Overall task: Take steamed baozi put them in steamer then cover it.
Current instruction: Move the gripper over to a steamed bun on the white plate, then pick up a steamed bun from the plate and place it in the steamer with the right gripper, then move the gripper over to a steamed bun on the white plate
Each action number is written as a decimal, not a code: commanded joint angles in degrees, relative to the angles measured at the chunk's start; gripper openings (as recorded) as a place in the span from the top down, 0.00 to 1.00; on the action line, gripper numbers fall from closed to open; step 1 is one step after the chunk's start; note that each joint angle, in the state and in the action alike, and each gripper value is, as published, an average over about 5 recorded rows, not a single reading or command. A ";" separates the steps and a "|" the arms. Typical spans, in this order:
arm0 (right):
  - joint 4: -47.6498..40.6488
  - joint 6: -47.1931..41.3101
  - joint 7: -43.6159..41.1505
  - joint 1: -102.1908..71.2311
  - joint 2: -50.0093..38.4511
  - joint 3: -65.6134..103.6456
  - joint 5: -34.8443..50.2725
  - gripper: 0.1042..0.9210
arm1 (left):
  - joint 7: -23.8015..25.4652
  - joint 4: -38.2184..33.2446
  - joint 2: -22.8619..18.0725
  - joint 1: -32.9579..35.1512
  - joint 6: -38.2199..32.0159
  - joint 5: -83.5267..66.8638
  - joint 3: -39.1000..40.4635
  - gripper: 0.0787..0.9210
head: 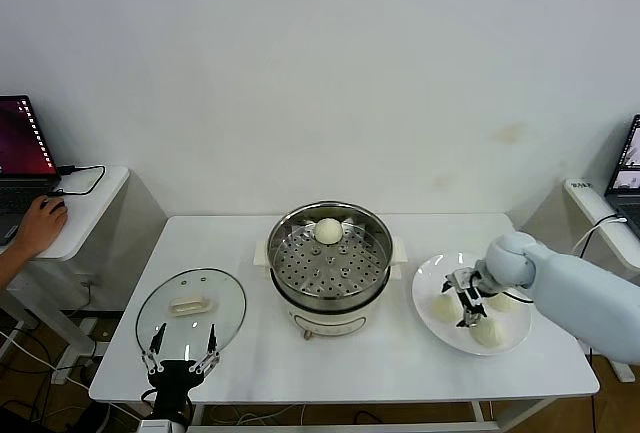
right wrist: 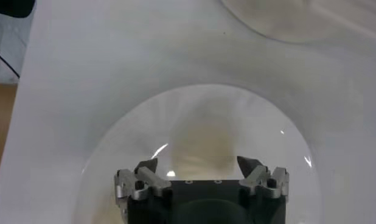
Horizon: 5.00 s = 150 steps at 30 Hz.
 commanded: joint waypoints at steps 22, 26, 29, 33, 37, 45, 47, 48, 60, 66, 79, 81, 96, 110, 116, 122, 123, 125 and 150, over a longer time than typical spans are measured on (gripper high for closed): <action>4.09 -2.17 -1.48 7.86 -4.31 -1.01 4.65 0.55 | -0.11 -0.50 -0.03 -0.04 0.02 0.10 0.31 0.12; 7.76 -3.57 -1.80 15.99 -7.45 -3.28 9.27 0.55 | -0.07 -0.80 0.12 -0.19 0.07 0.09 0.52 0.12; 10.40 -4.71 -1.96 23.79 -8.68 -7.04 13.46 0.54 | -0.03 -0.98 0.24 -0.33 0.11 0.13 0.80 0.12; 13.28 -6.74 -1.56 35.01 -8.22 -13.02 19.72 0.54 | 0.02 -1.17 0.44 -0.59 0.18 0.18 1.13 0.12; 15.28 -9.46 0.36 45.06 -4.41 -19.94 26.34 0.54 | 0.09 -1.23 0.71 -0.81 0.21 0.11 1.29 0.12; 15.65 -19.24 7.32 48.38 10.25 -24.49 38.09 0.53 | 0.13 -1.36 1.17 -1.04 0.22 -0.22 1.20 0.12; 14.23 -21.67 9.03 47.07 14.34 -24.32 40.61 0.53 | 0.13 -1.35 1.11 -1.08 0.21 -0.25 1.13 0.12; 13.25 -22.31 9.62 46.24 16.21 -24.16 41.38 0.53 | 0.14 -1.36 1.08 -1.10 0.19 -0.27 1.07 0.12; 0.43 -25.93 12.59 34.70 32.68 -23.83 41.31 0.53 | 0.07 -1.44 0.67 -1.05 0.05 -0.88 -0.52 0.12; -1.81 -26.98 13.57 31.21 34.76 -24.25 40.46 0.53 | 0.05 -1.24 0.41 -1.28 0.02 -1.06 -0.74 0.12; -7.21 -27.78 16.14 26.72 37.50 -22.77 38.73 0.53 | 0.12 -0.52 0.40 -1.55 -0.05 -1.29 -0.60 0.12; -7.90 -27.80 16.28 26.48 37.75 -22.72 38.41 0.53 | 0.13 -0.46 0.38 -1.56 -0.08 -1.31 -0.58 0.12; -2.51 -26.61 9.99 33.70 30.56 -20.66 38.11 0.25 | 0.15 -0.49 0.26 -1.82 -0.01 -1.20 -0.09 0.12; 18.28 -10.89 -10.20 45.37 -4.97 -23.93 25.90 0.12 | 0.44 -1.03 1.02 -2.11 0.24 -1.18 0.55 0.12; 20.53 -1.97 -14.15 38.81 -16.36 -20.51 17.18 0.12 | 0.54 -1.14 1.13 -1.74 0.18 -0.97 0.70 0.12; 19.44 2.01 -12.85 20.45 -23.39 -8.27 8.88 0.12 | 0.55 -1.10 1.17 -0.98 0.02 -0.65 0.62 0.12; 19.33 2.33 -12.24 16.36 -24.04 -5.00 8.03 0.12 | 0.54 -1.08 1.12 -0.89 0.00 -0.53 0.65 0.12; 19.27 2.69 -10.86 8.64 -24.73 0.90 6.74 0.12 | 0.53 -1.10 0.96 -0.78 0.00 -0.27 0.76 0.12; 9.22 3.39 -4.28 -16.31 -14.02 17.79 -3.60 0.12 | 0.23 -1.22 -0.84 0.98 -0.22 1.76 0.43 0.12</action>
